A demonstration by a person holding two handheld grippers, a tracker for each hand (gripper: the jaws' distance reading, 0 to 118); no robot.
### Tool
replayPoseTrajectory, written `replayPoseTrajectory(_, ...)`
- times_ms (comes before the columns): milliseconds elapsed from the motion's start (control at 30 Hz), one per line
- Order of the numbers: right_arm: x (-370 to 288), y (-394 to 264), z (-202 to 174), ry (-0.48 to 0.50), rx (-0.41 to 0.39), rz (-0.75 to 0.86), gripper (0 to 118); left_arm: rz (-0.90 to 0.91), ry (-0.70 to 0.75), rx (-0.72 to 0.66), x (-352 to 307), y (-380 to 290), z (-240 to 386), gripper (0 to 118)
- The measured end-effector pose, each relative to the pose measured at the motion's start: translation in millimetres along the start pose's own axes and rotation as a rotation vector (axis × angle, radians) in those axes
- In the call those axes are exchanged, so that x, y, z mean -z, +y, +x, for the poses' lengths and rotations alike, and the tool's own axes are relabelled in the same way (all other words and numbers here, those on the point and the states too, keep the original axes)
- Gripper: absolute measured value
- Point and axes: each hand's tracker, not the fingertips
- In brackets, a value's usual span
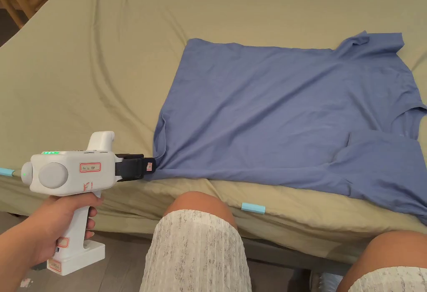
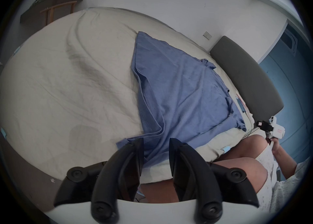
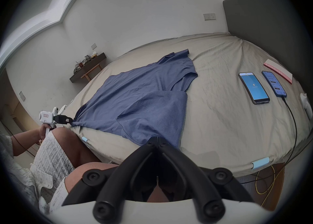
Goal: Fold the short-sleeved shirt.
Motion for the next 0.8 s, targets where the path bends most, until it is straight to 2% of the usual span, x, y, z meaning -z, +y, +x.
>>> replayPoseTrajectory(33,0.1,-0.8,2.0,0.002,0.002,0.001,0,0.001,0.008,-0.001,1.2,0.1,-1.1,40)
replayPoseTrajectory(100,-0.9,-2.0,3.7,0.004,0.004,0.002,0,0.003,0.023,-0.004,1.7,1.0,-2.7,66)
replayPoseTrajectory(133,-1.1,-2.4,3.1,0.003,0.004,0.002,0,-0.018,-0.015,-0.047,3.6,1.9,-6.4,65)
replayPoseTrajectory(233,-1.7,-3.9,6.0,0.0,0.006,0.0,0,-0.053,-0.039,-0.02,8.2,0.3,-3.8,65)
replayPoseTrajectory(300,-0.6,-5.5,10.3,-0.001,0.014,0.0,0,-0.072,-0.041,-0.01,12.0,-0.7,-0.3,58)
replayPoseTrajectory(333,-0.5,-5.7,11.1,0.0,0.016,0.002,0,-0.076,-0.035,-0.002,12.5,-1.2,1.4,44)
replayPoseTrajectory(400,0.8,-5.9,12.0,0.001,0.018,0.002,0,-0.076,-0.04,-0.006,13.1,-1.6,0.4,4)
replayPoseTrajectory(433,1.9,-6.0,12.3,0.002,0.015,0.0,0,-0.065,-0.031,-0.006,12.5,-1.9,0.5,0)
replayPoseTrajectory(500,3.8,-6.0,12.4,0.005,0.009,-0.003,0,-0.075,-0.08,-0.033,12.0,-1.4,-1.7,0)
replayPoseTrajectory(567,7.6,-5.8,11.1,0.01,0.006,-0.008,0,-0.046,-0.041,-0.008,9.2,-1.5,2.5,0)
replayPoseTrajectory(633,11.5,-6.3,10.4,0.015,0.0,-0.014,0,-0.04,-0.1,-0.055,5.8,0.7,0.7,0)
replayPoseTrajectory(800,29.3,-10.2,12.0,0.017,-0.007,-0.042,0,-0.003,-0.084,-0.03,-5.8,4.7,7.7,0)
